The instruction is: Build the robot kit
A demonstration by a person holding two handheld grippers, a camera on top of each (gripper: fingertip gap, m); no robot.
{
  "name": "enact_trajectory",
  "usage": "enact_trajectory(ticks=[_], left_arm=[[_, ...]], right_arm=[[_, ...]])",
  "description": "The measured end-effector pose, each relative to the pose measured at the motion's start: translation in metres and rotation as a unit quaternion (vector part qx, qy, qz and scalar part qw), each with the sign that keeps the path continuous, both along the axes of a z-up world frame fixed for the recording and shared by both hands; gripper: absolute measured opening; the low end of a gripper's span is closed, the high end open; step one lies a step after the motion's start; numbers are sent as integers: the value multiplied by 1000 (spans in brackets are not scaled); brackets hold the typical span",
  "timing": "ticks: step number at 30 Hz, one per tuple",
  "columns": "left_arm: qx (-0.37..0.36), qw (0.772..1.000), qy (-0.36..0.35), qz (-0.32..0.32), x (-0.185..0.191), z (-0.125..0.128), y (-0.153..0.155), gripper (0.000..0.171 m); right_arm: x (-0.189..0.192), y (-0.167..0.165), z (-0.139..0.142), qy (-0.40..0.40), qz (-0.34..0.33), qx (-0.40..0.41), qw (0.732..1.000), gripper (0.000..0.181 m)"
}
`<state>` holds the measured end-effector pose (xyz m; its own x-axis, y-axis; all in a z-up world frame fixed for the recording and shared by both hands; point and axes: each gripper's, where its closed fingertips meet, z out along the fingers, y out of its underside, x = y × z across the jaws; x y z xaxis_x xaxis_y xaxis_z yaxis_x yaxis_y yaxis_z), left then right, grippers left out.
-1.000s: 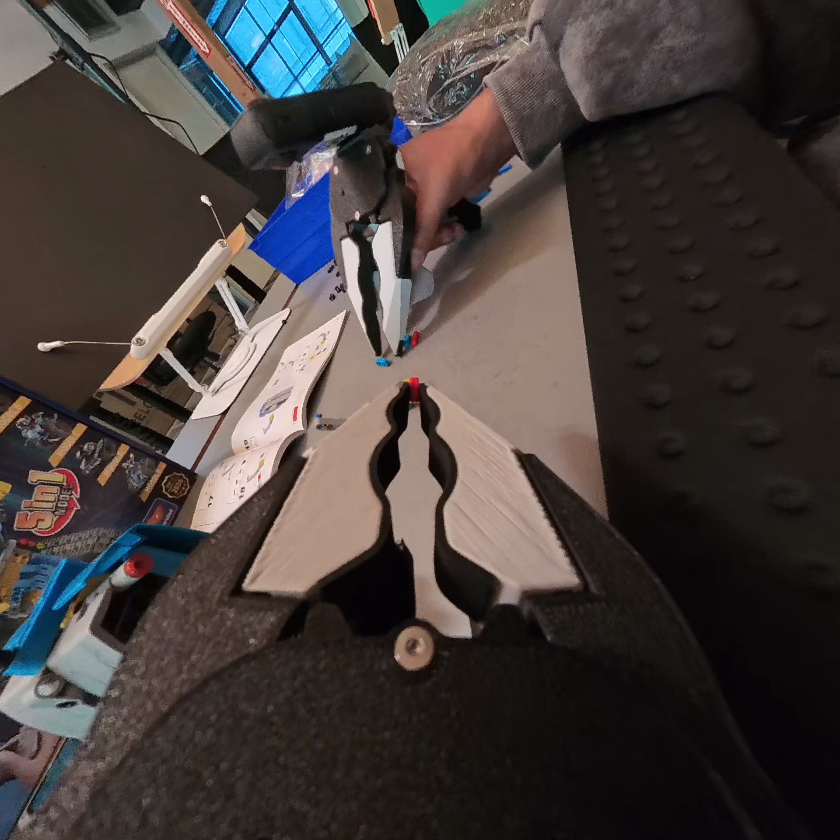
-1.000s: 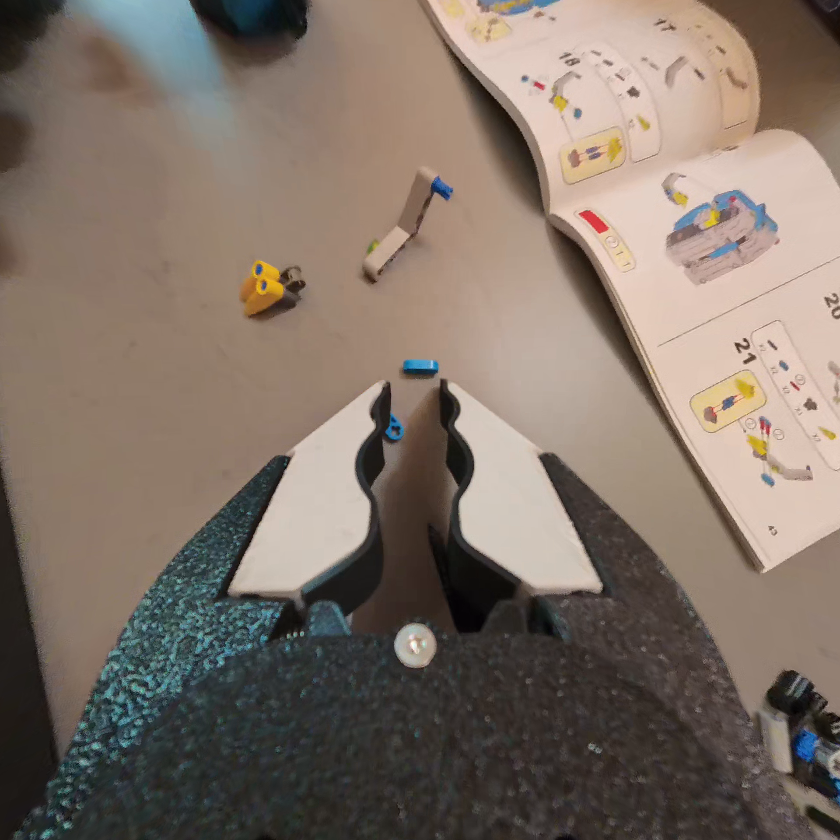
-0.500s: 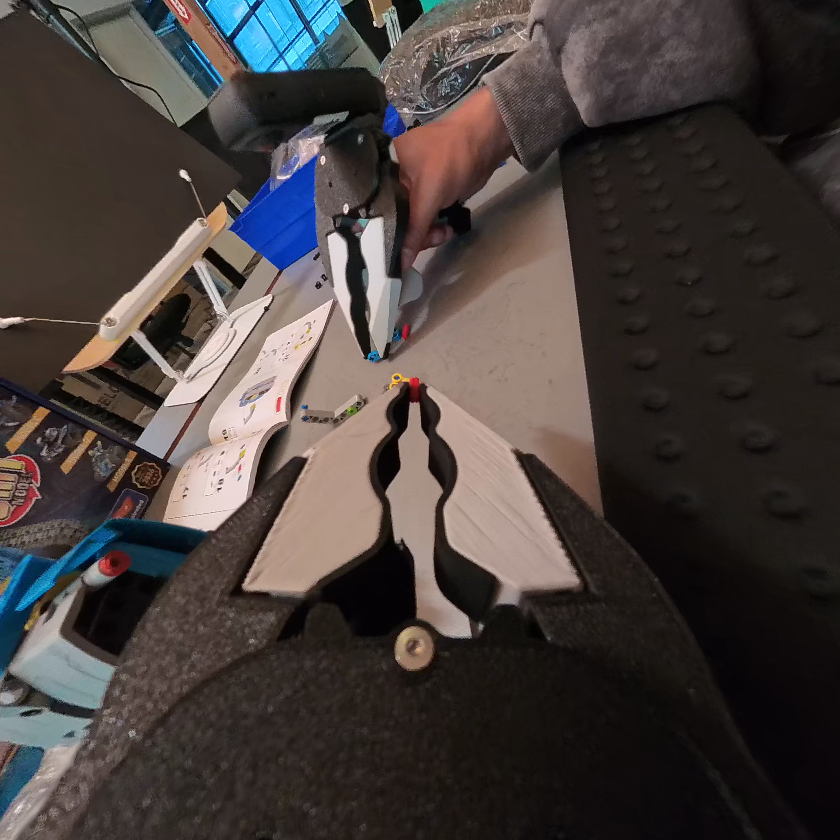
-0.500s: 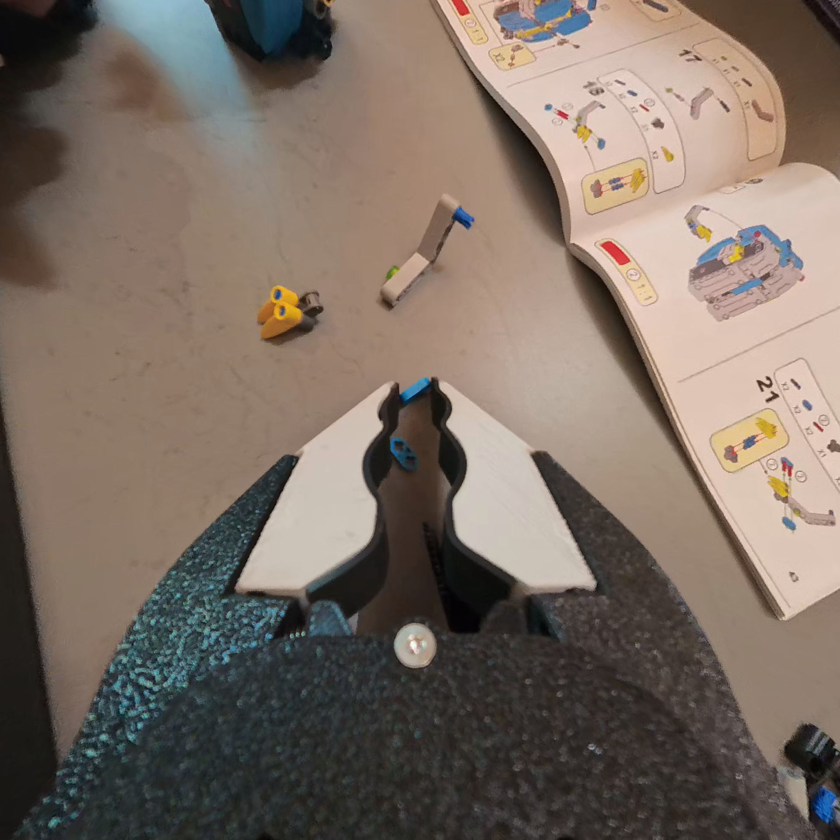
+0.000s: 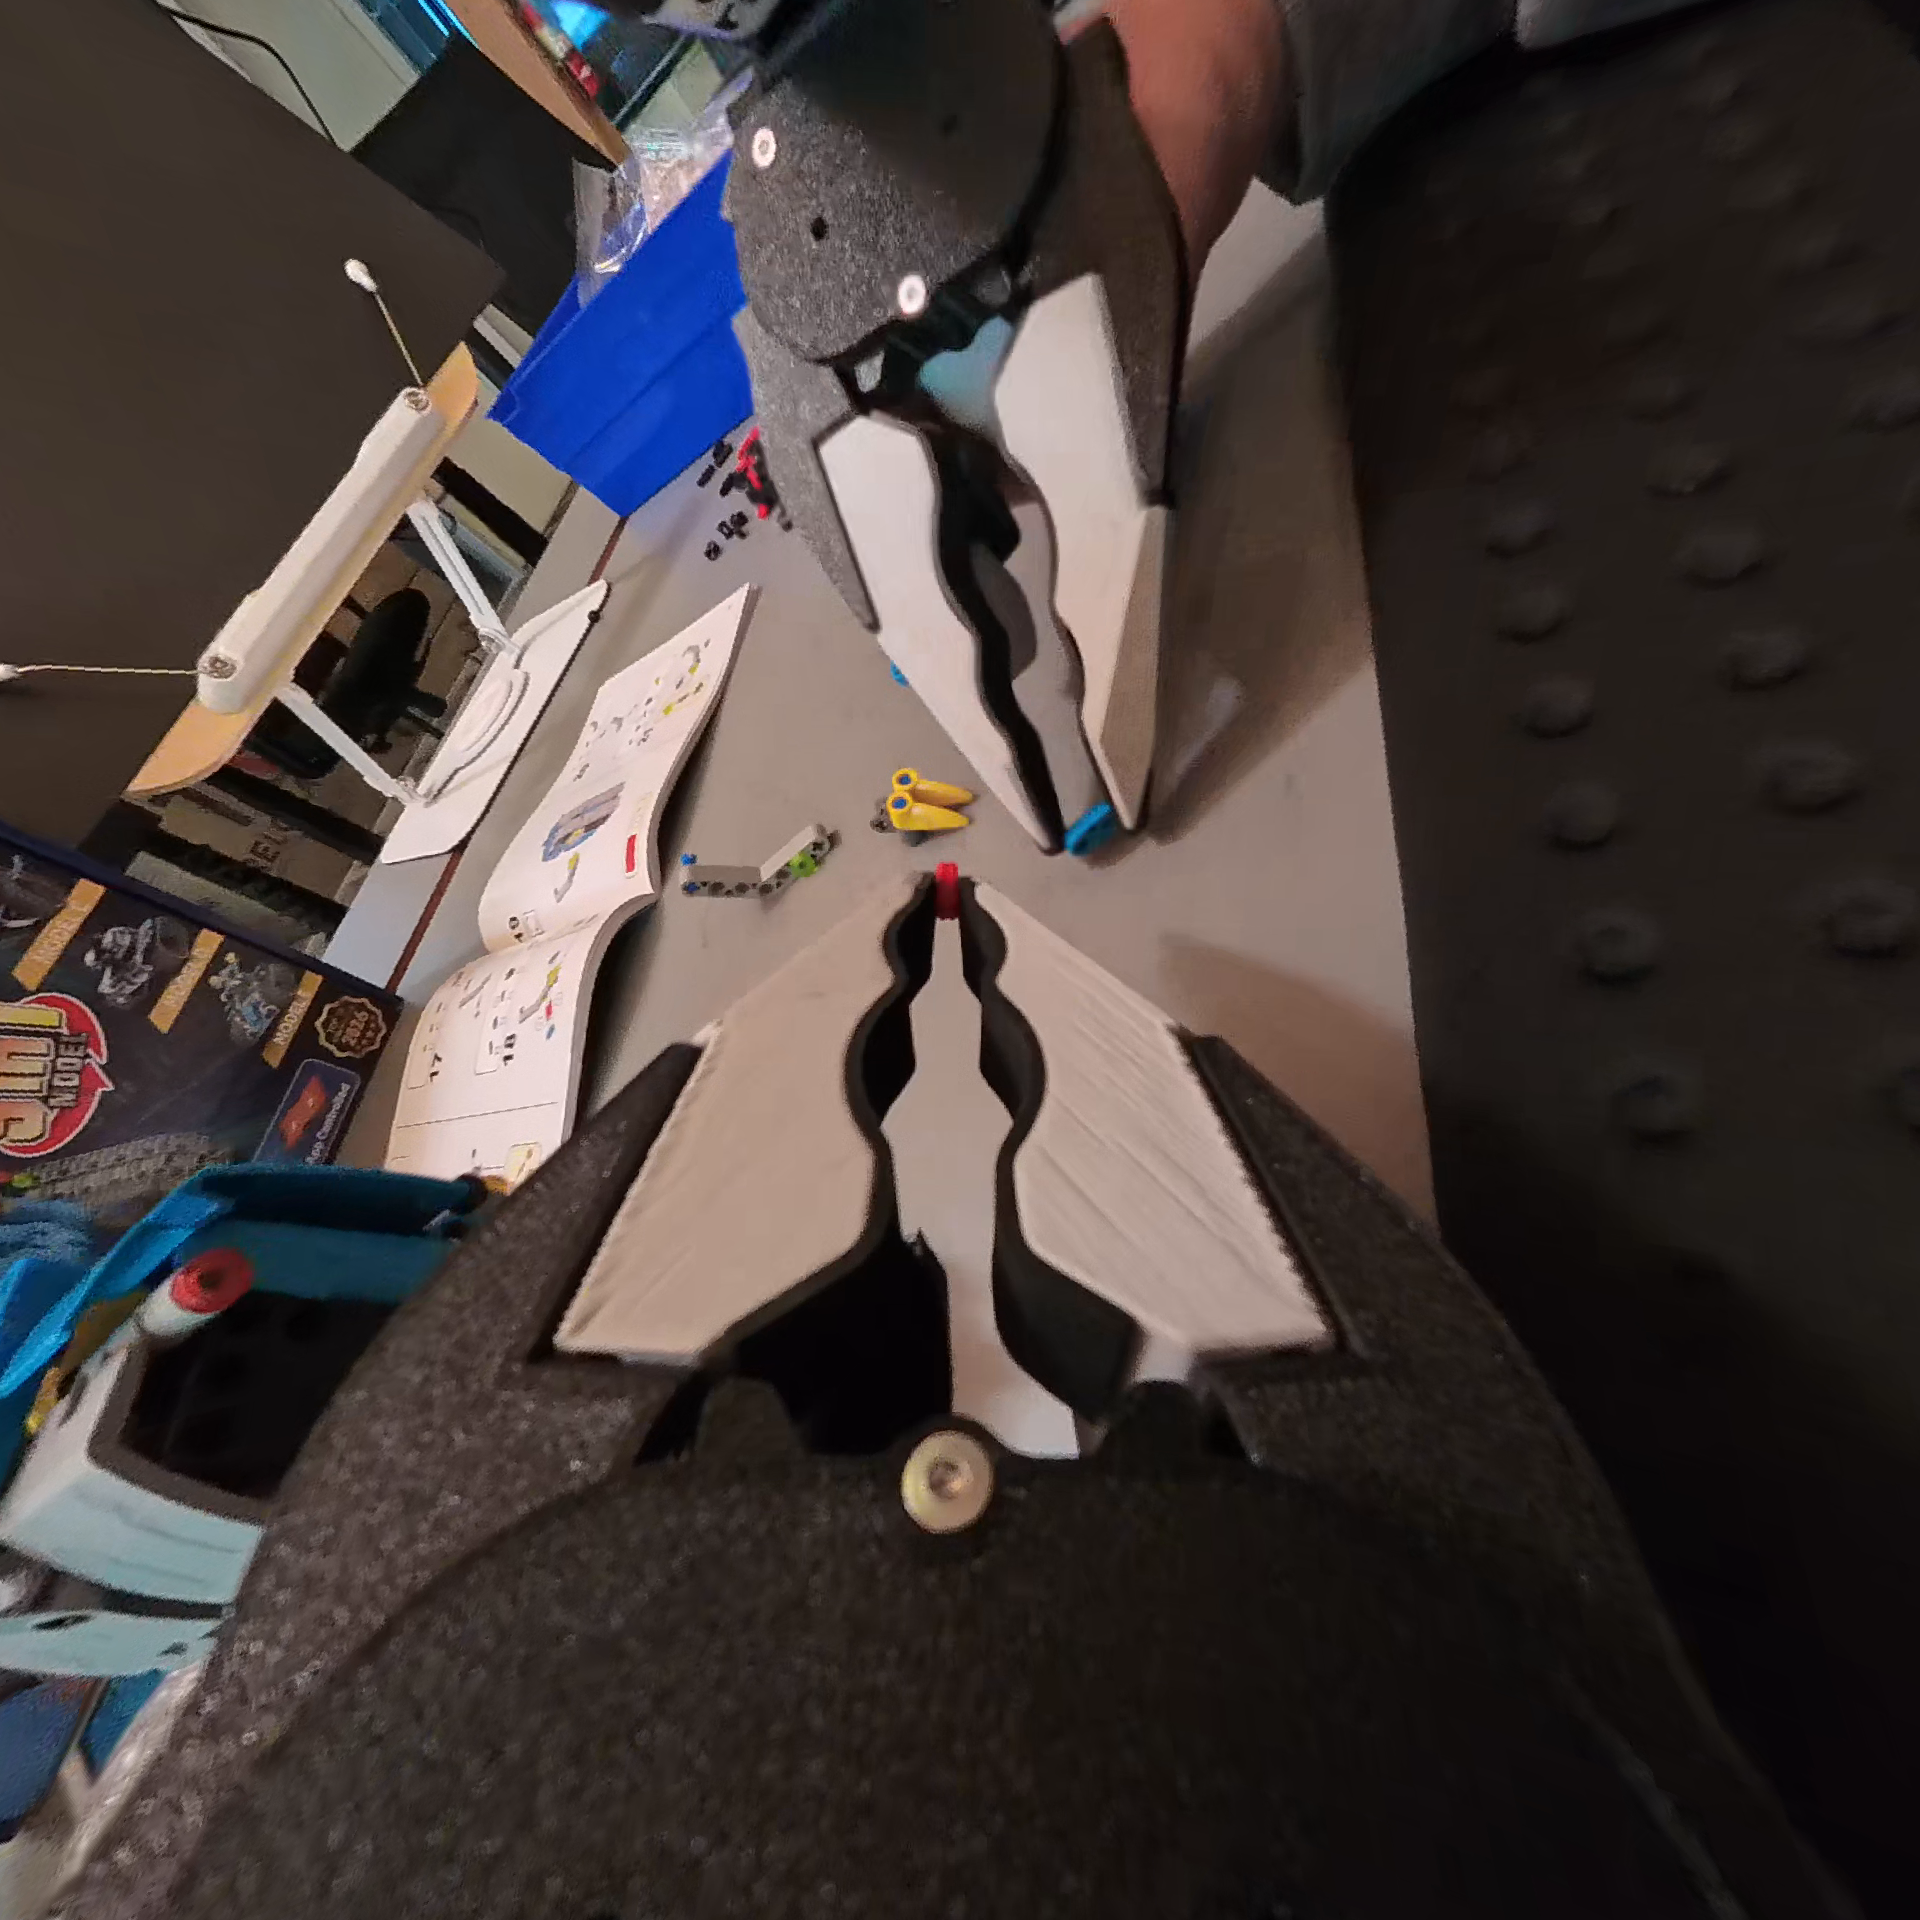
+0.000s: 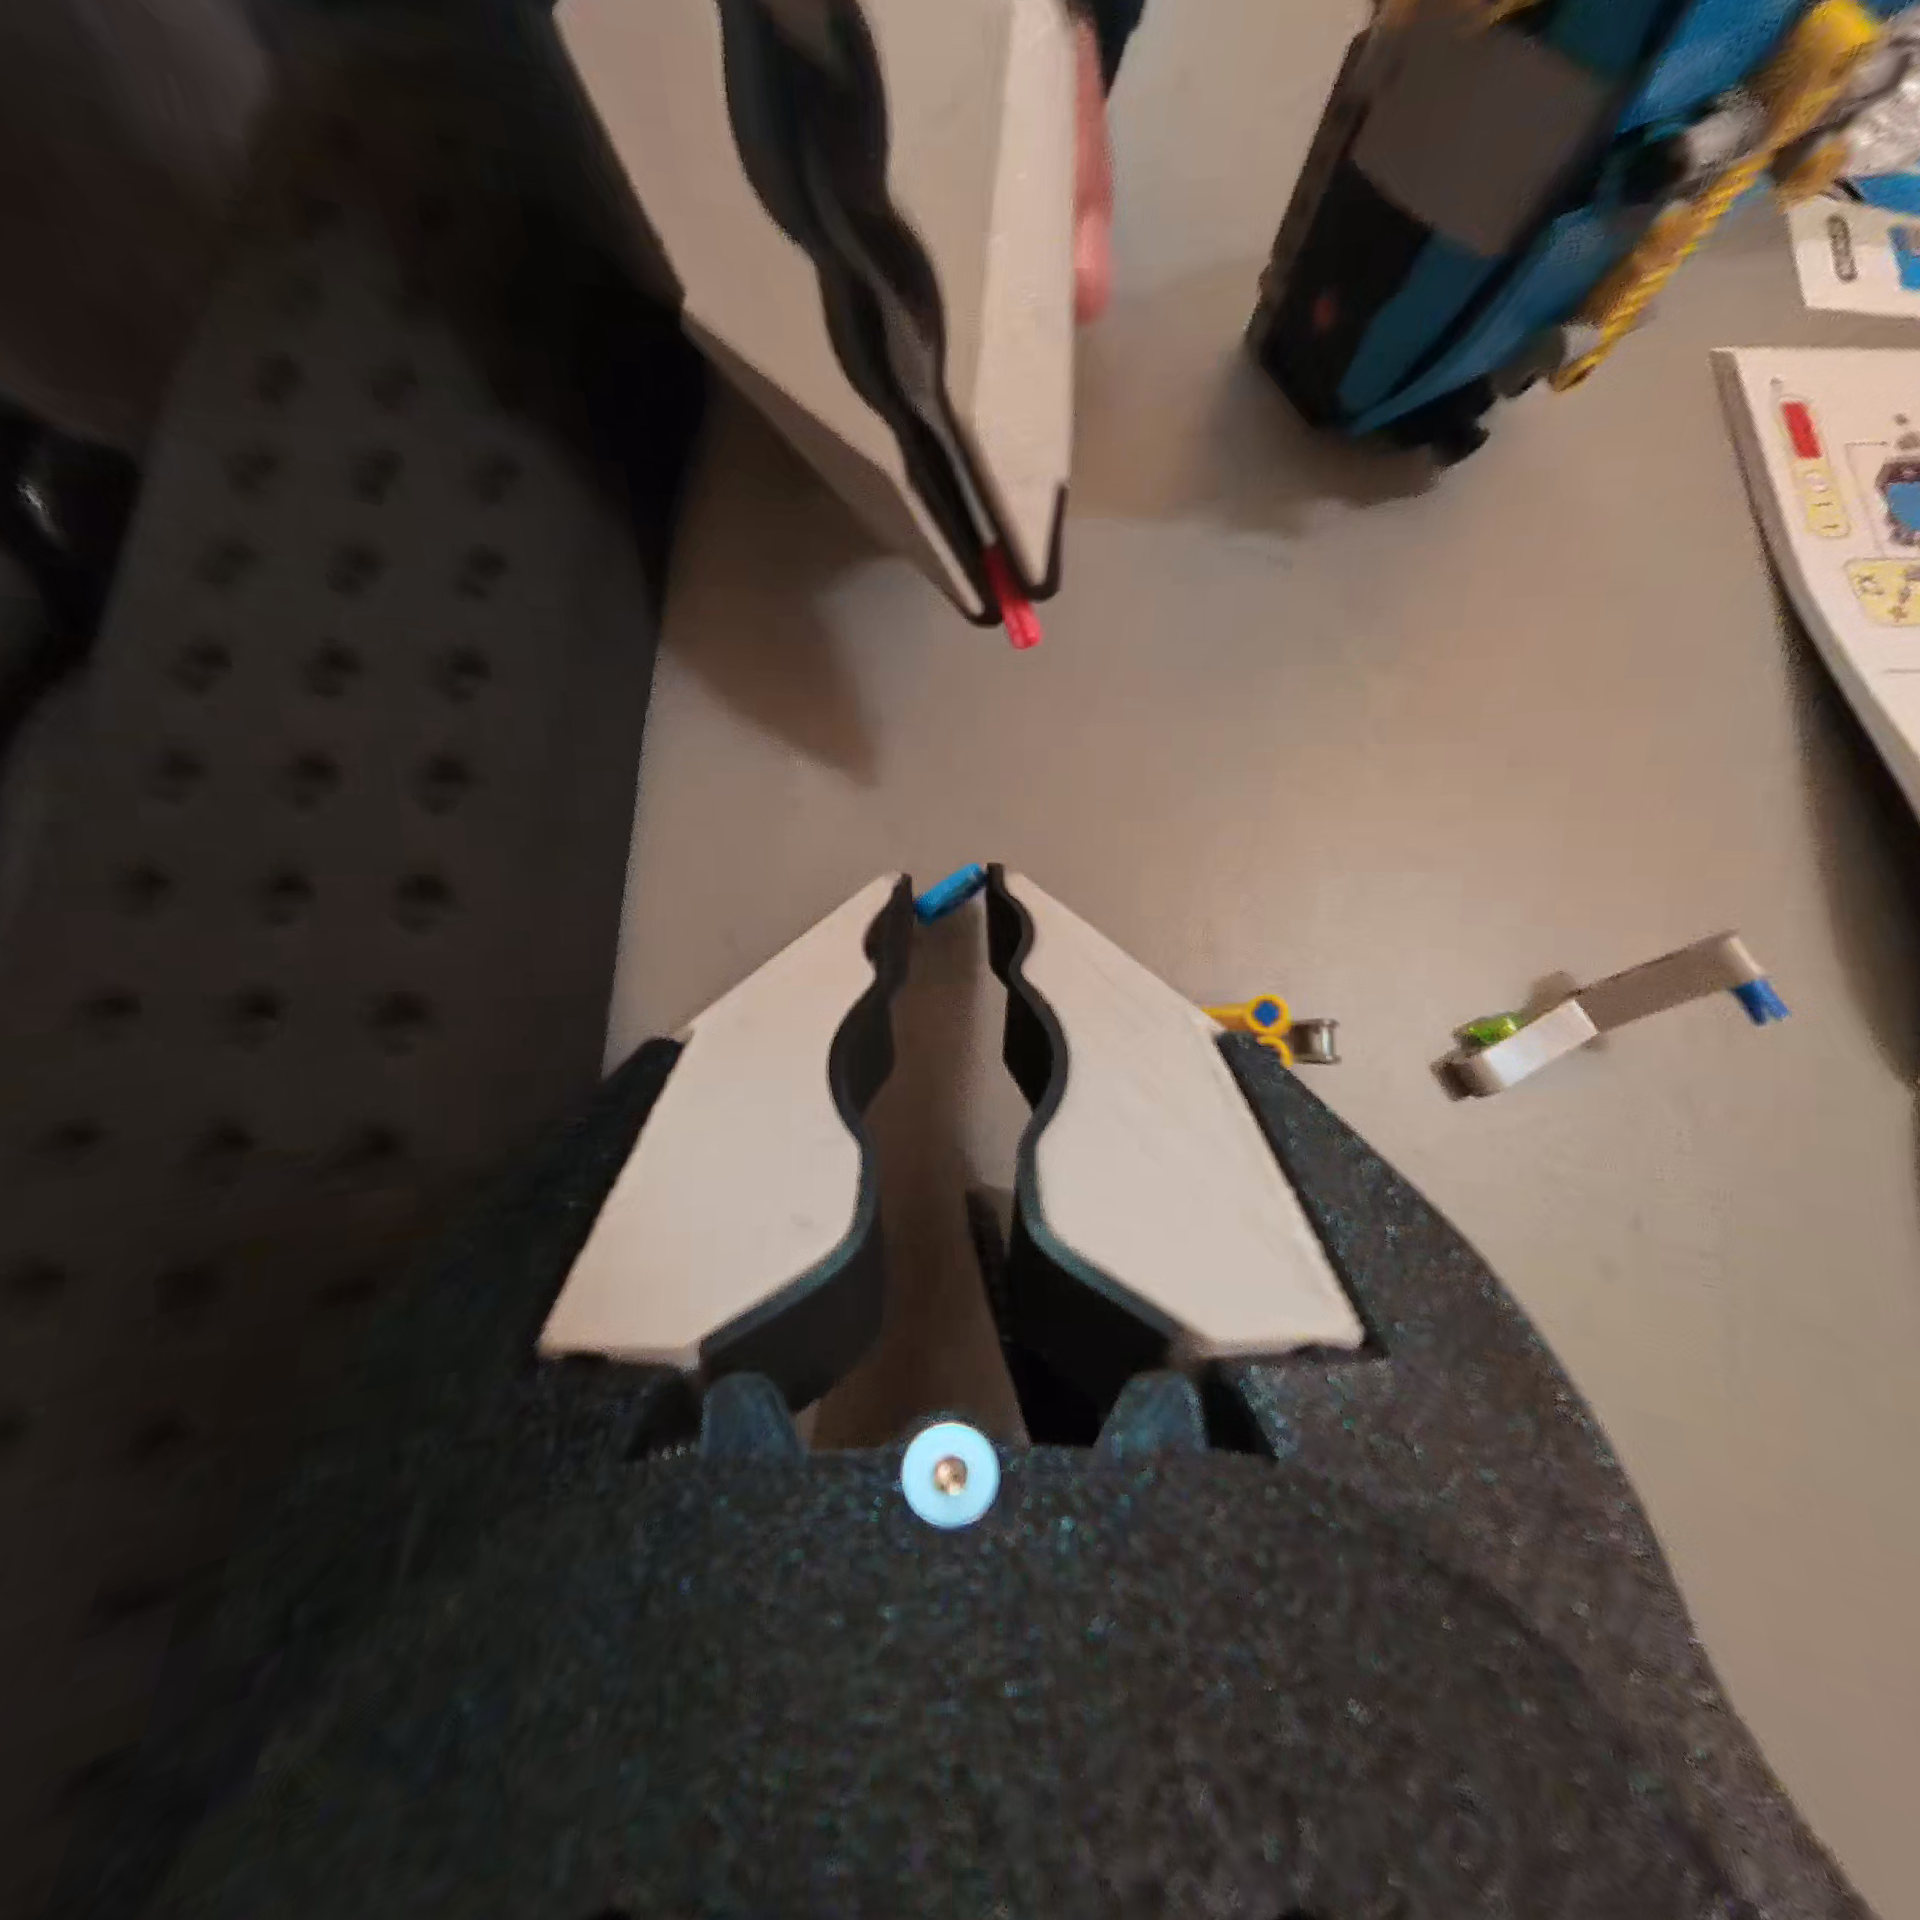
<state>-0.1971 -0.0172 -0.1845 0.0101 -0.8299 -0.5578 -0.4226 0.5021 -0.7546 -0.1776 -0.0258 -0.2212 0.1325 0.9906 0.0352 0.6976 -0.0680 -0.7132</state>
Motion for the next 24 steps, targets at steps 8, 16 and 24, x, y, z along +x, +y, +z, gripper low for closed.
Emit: enact_trajectory(ticks=[8,16,24], left_arm=[[-1,1000,19,7,-1,-6,5,3],[2,1000,20,-1,-1,-7,4,3],[12,1000,21,3,-1,-7,6,3]], right_arm=[[0,0,-7,0,1,0,1000,14],[3,0,-7,-2,-5,7,1000,18],[13,9,1,-10,-180,-57,982,22]])
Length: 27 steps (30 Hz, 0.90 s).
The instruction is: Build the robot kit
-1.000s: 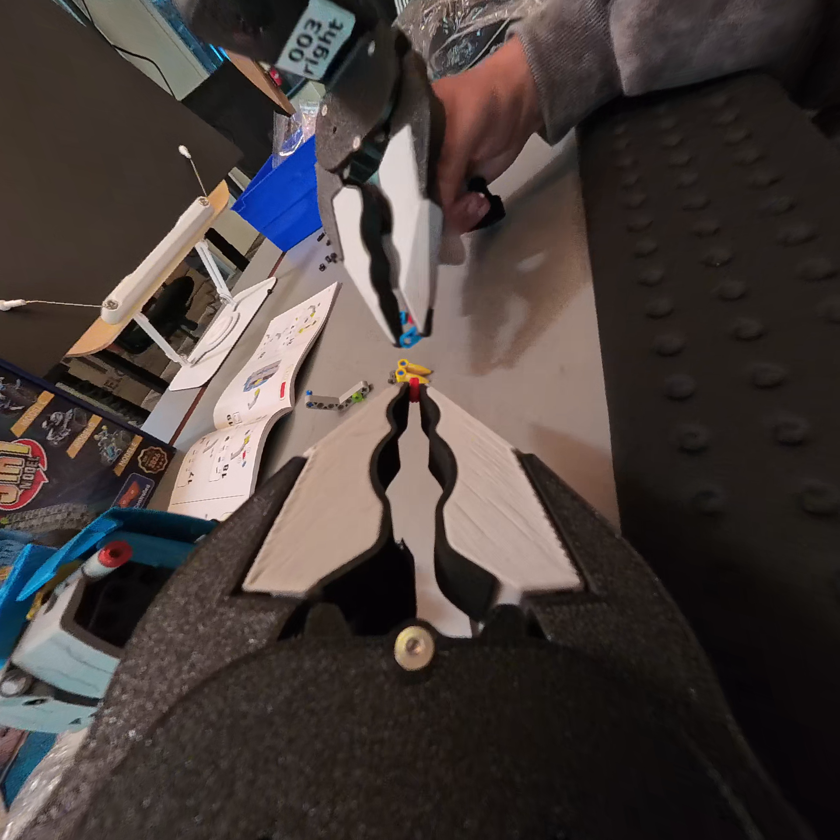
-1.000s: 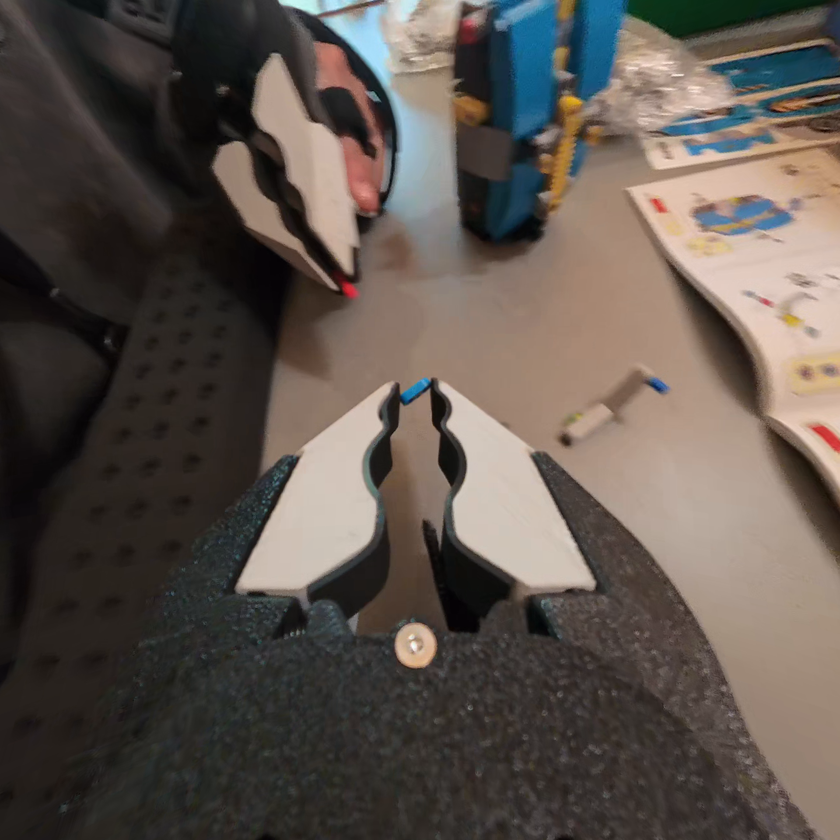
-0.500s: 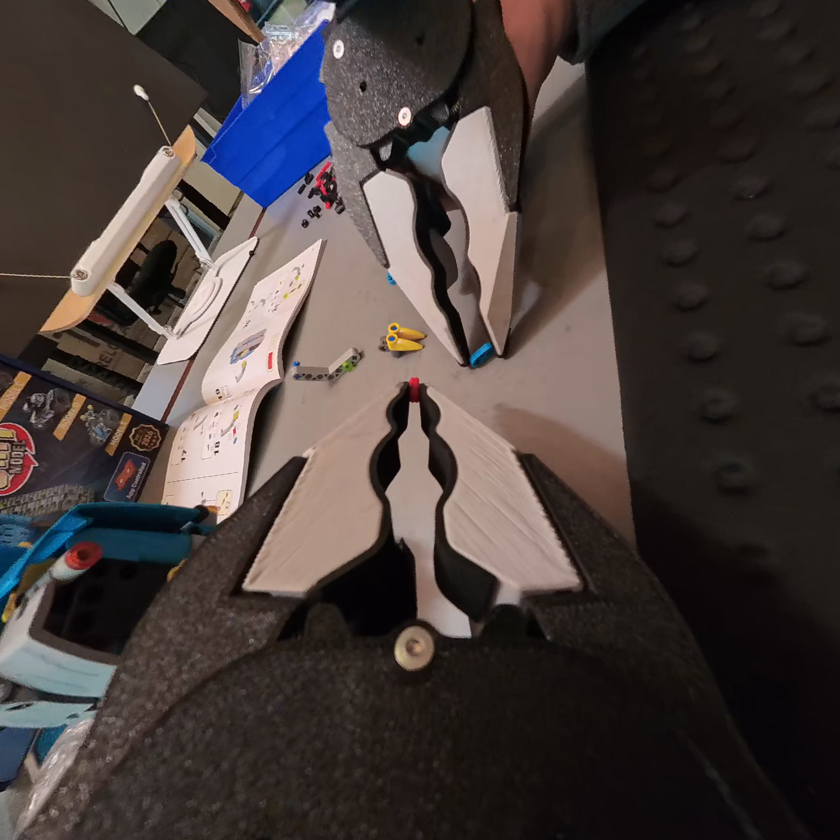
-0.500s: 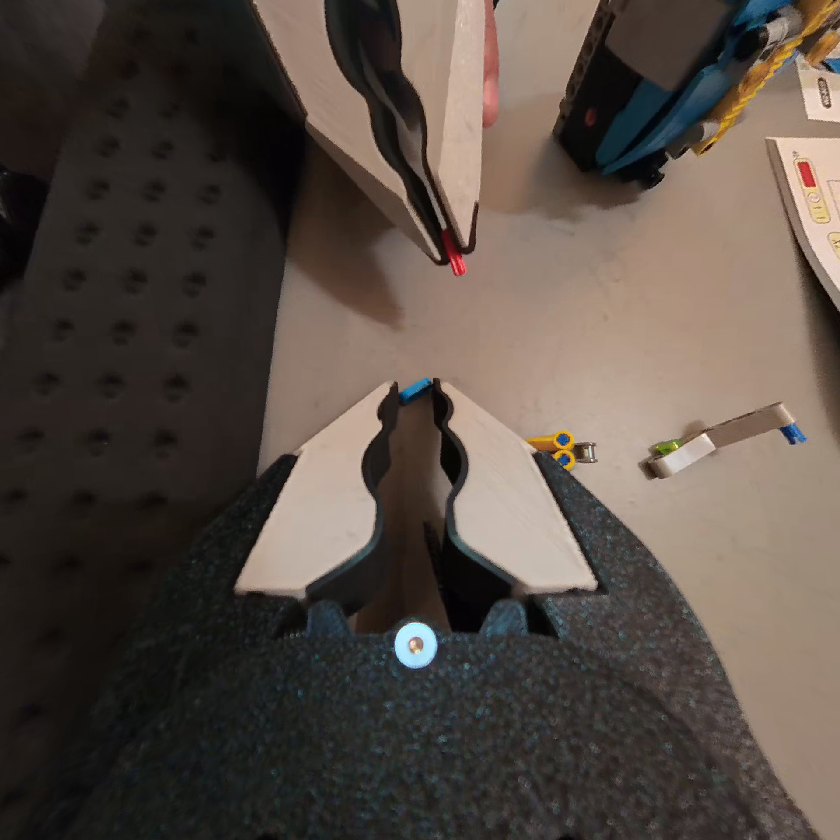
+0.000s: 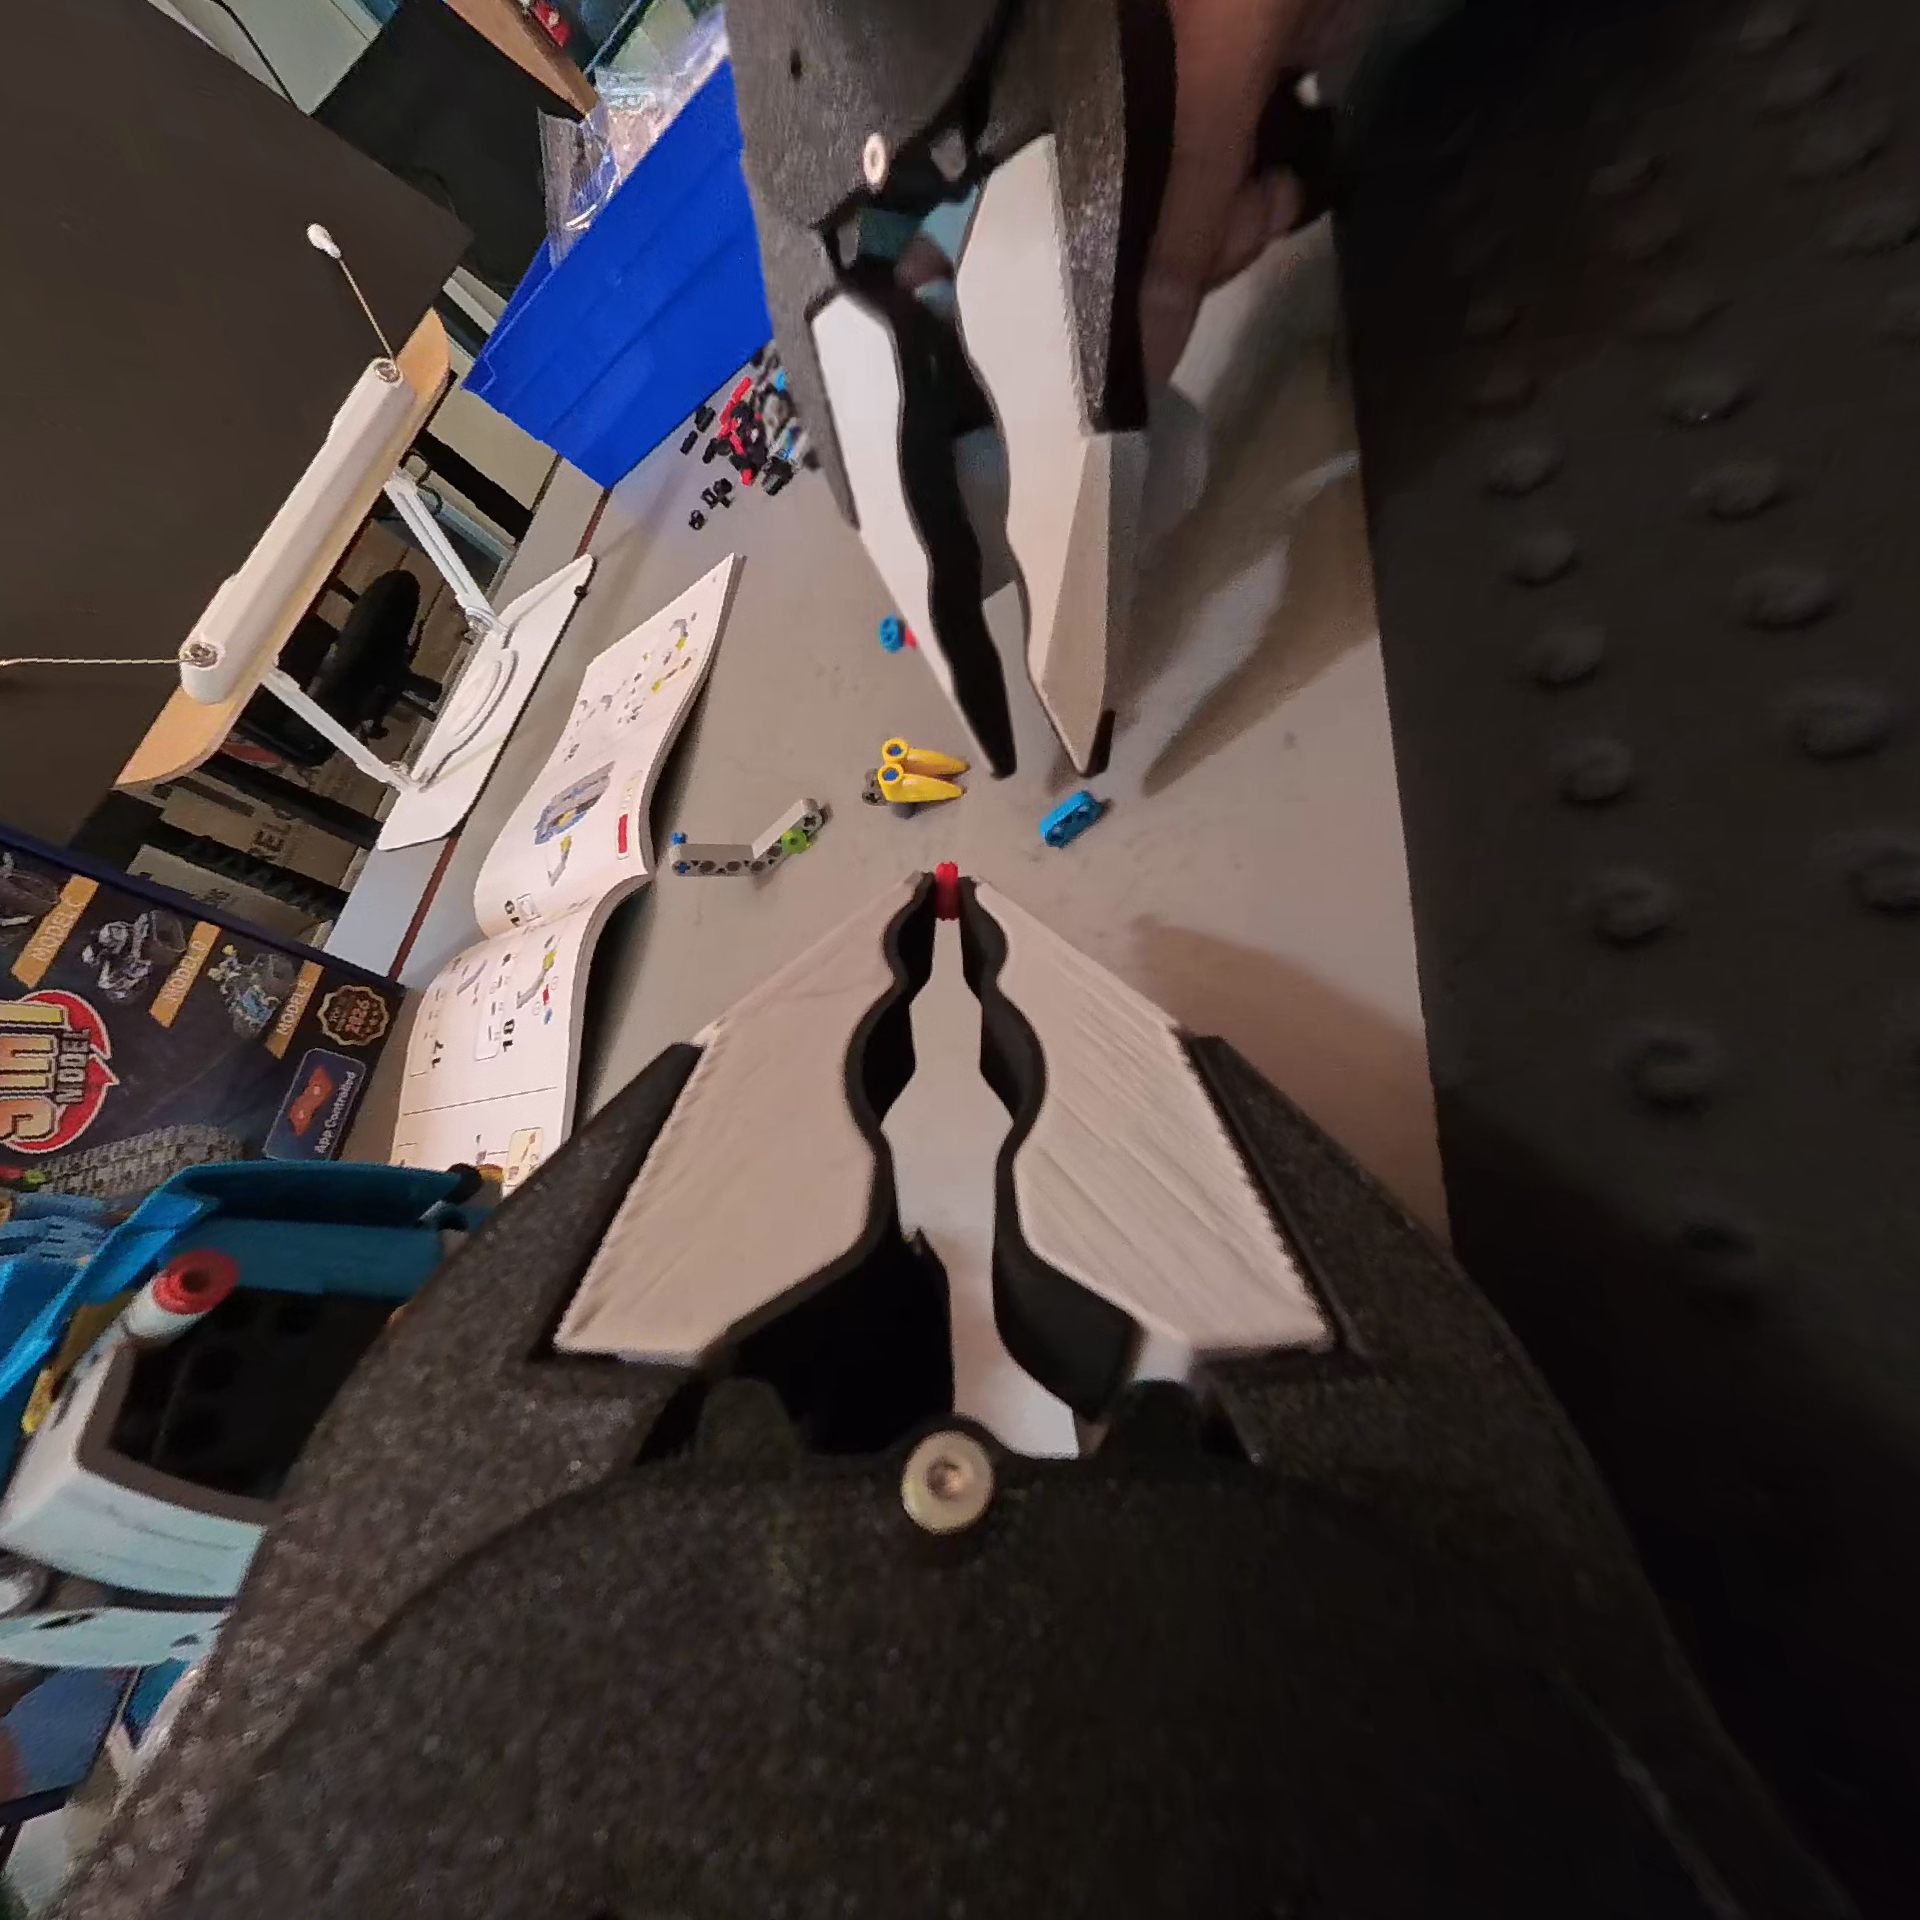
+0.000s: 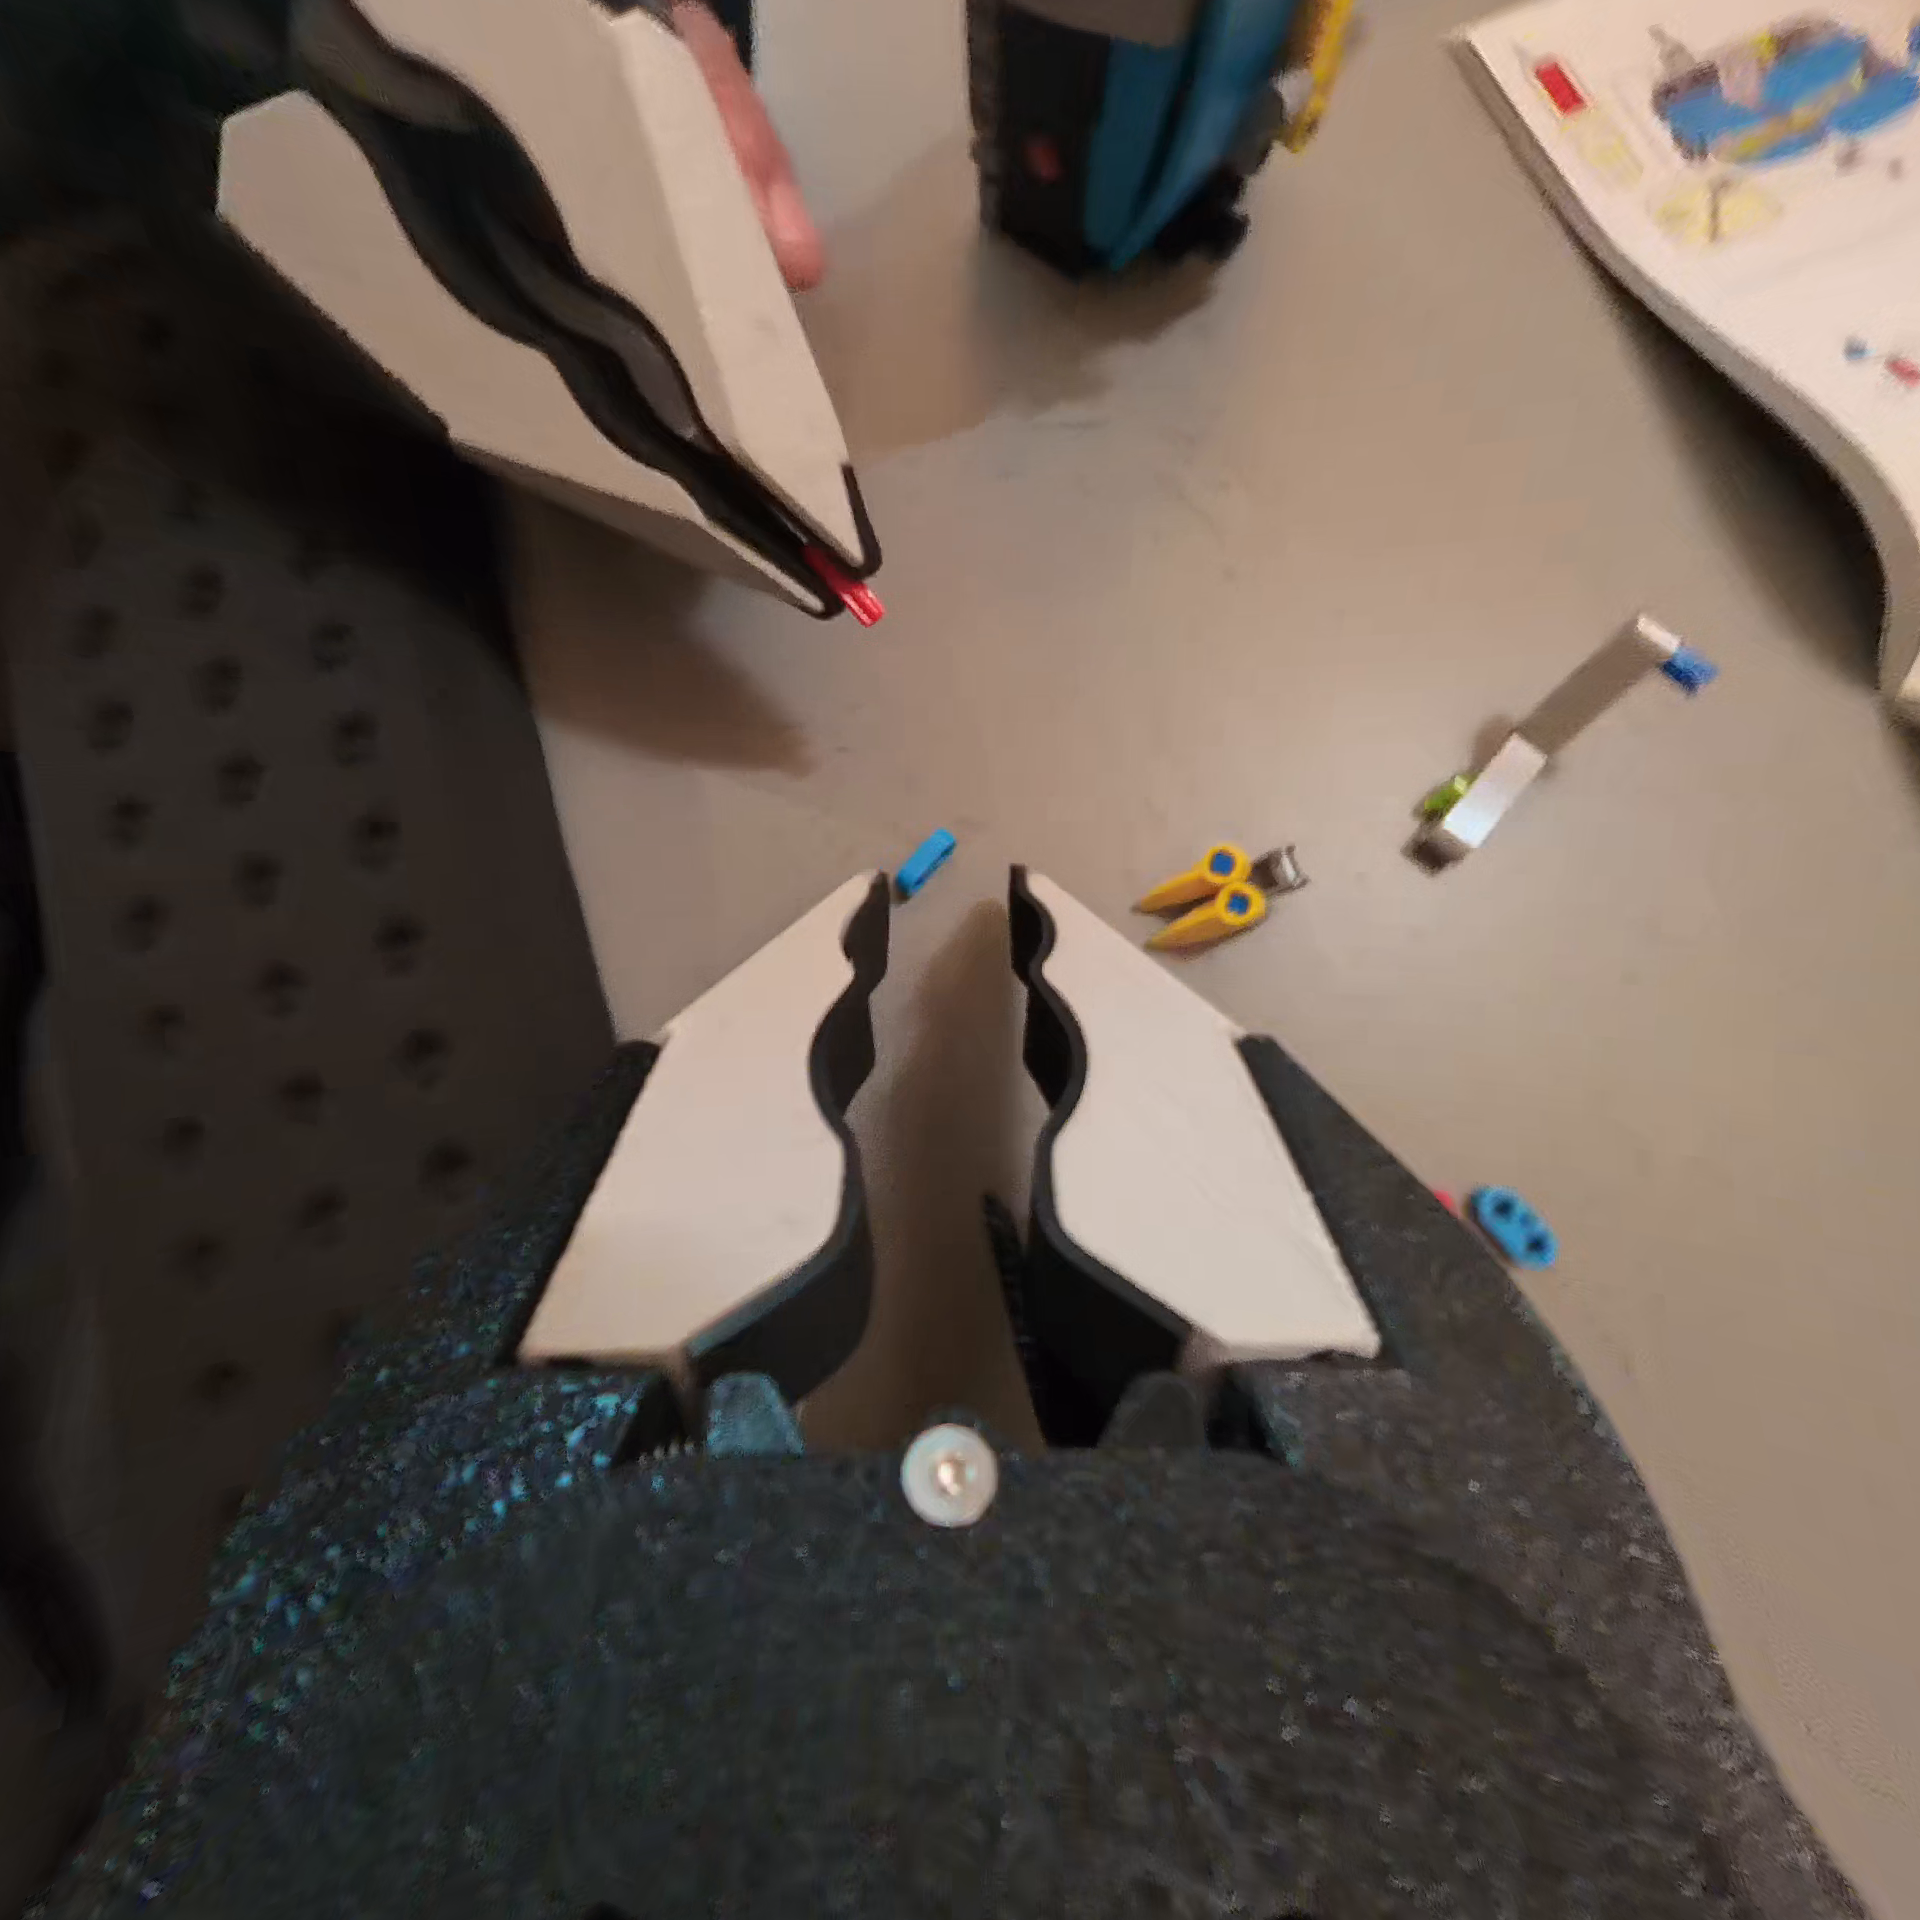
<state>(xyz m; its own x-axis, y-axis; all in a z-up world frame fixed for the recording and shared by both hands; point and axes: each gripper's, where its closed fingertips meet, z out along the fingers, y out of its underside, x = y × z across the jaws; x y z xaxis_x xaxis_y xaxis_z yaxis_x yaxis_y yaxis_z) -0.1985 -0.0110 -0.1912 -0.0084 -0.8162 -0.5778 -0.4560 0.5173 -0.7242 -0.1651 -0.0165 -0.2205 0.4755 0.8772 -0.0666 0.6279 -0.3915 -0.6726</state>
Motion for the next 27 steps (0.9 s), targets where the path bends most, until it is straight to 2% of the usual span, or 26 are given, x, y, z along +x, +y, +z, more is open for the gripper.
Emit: enact_trajectory(ticks=[2,4,5,8,13,14,17,23,27], left_arm=[[2,1000,2,-1,0,-1,0,4],[5,1000,5,-2,0,-2,-1,3],[8,1000,7,-2,0,-2,-1,3],[14,1000,7,-5,1,-3,-3,3],[12,1000,5,-4,0,-2,-3,3],[12,1000,5,-5,0,-2,-4,3],[12,1000,-4,-5,1,2,-5,3],[12,999,-38,2,0,16,-5,3],[8,999,-32,4,0,13,-4,3]], right_arm=[[0,-3,6,-6,-63,-8,998,20],[-11,-9,20,36,-103,-19,994,17],[-10,-8,20,40,-134,-26,990,13],[-5,-6,8,12,-171,-30,985,19],[-7,-1,-10,-6,-184,-36,982,18],[-5,2,-10,-13,-188,-24,982,7],[-5,4,-10,-14,-184,-19,983,3],[-25,5,29,171,-196,-60,964,3],[-33,7,38,203,-199,-49,957,3]])
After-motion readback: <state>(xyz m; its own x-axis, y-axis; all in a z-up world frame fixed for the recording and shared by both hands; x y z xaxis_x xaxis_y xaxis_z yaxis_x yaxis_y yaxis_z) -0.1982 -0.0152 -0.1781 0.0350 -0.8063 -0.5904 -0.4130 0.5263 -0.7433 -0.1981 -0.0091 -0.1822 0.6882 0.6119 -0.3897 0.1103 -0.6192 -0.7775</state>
